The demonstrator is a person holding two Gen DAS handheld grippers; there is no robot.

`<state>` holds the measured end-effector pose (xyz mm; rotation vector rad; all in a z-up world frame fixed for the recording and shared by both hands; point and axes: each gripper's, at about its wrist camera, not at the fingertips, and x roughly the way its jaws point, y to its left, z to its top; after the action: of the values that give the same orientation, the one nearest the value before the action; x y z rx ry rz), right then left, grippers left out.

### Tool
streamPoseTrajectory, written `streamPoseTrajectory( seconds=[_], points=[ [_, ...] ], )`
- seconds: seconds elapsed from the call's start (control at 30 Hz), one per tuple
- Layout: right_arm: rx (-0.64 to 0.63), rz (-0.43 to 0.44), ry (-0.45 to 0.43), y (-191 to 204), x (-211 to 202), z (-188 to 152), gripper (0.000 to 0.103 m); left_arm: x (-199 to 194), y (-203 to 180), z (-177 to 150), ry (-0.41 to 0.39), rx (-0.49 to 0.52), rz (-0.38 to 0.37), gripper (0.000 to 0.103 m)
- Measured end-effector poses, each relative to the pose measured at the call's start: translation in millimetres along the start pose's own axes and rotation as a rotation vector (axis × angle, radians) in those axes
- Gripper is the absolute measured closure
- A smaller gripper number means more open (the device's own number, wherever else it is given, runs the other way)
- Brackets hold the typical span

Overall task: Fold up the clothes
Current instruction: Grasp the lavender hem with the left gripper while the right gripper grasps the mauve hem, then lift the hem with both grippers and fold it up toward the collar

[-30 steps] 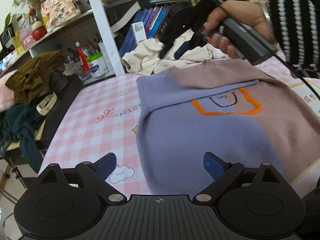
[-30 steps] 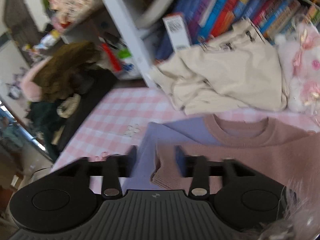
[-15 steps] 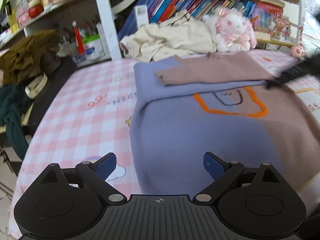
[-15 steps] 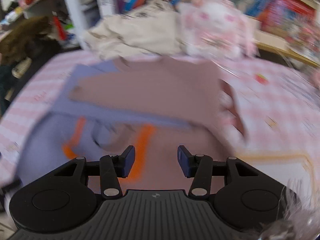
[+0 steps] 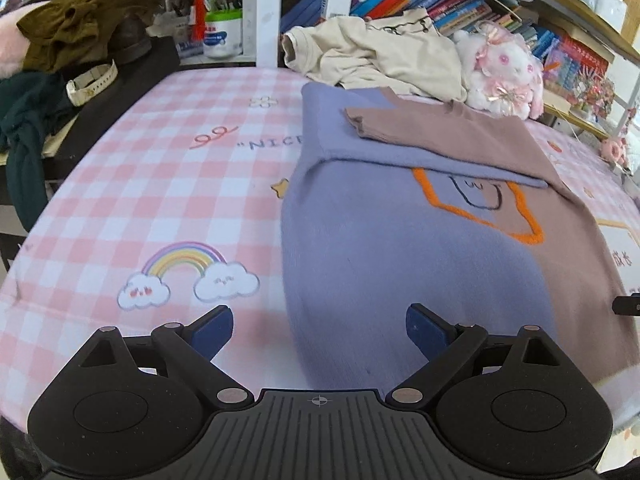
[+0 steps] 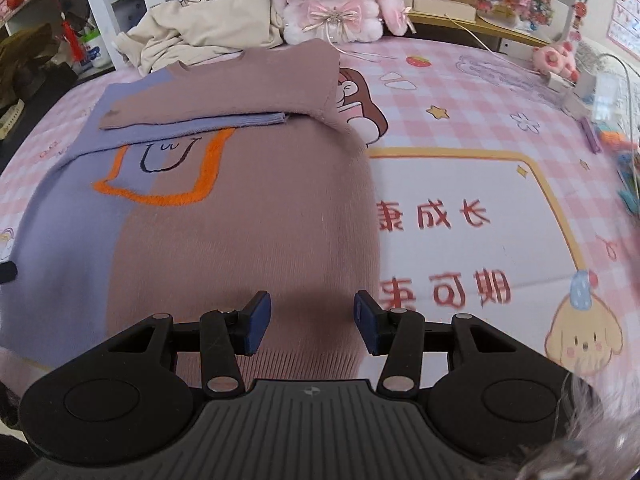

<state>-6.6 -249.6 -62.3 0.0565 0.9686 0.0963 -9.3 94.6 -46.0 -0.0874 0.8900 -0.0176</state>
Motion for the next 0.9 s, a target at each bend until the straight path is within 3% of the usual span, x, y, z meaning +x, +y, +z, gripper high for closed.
streamPoseTrajectory(
  seconds=[0.13,0.3,0.37,0.47,0.5,0.57,0.63,0.73,0.9],
  points=[
    [0.025,0.004,0.004,-7.3,-5.9,-11.2,0.060,-9.0,-2.4,-8.8,-0.005,-0.004,0.007,0.010],
    [0.033,0.029,0.015,-22.8,-6.8,-17.8,0.064,-11.8,-4.7,-14.5,0.014,-0.046,0.020,0.025],
    [0.025,0.047,0.030,-27.1,-4.1,-21.1,0.068,-9.4,-4.9,-17.4,0.039,-0.072,0.031,0.044],
    [0.005,0.078,0.032,-30.3,-4.5,-22.9,0.071,-5.6,-3.3,-21.1,0.072,-0.118,0.048,0.056],
    [-0.004,0.090,0.033,-30.8,-4.5,-22.8,0.078,-5.9,-3.4,-21.1,0.071,-0.124,0.054,0.057],
    [-0.027,0.107,0.032,-30.7,-3.8,-22.7,0.090,-5.4,-4.1,-20.1,0.069,-0.132,0.054,0.077],
    [-0.043,0.121,0.028,-31.4,-4.1,-23.2,0.094,-3.5,-5.6,-18.1,0.070,-0.134,0.039,0.088],
    [-0.042,0.103,0.008,-37.6,-10.1,-27.4,0.095,-1.4,-13.6,-16.2,0.071,-0.118,0.036,0.094],
    [0.007,0.068,-0.013,-62.5,-23.2,-39.0,0.095,-2.1,-39.6,-22.0,0.072,-0.059,0.008,0.095]
  ],
)
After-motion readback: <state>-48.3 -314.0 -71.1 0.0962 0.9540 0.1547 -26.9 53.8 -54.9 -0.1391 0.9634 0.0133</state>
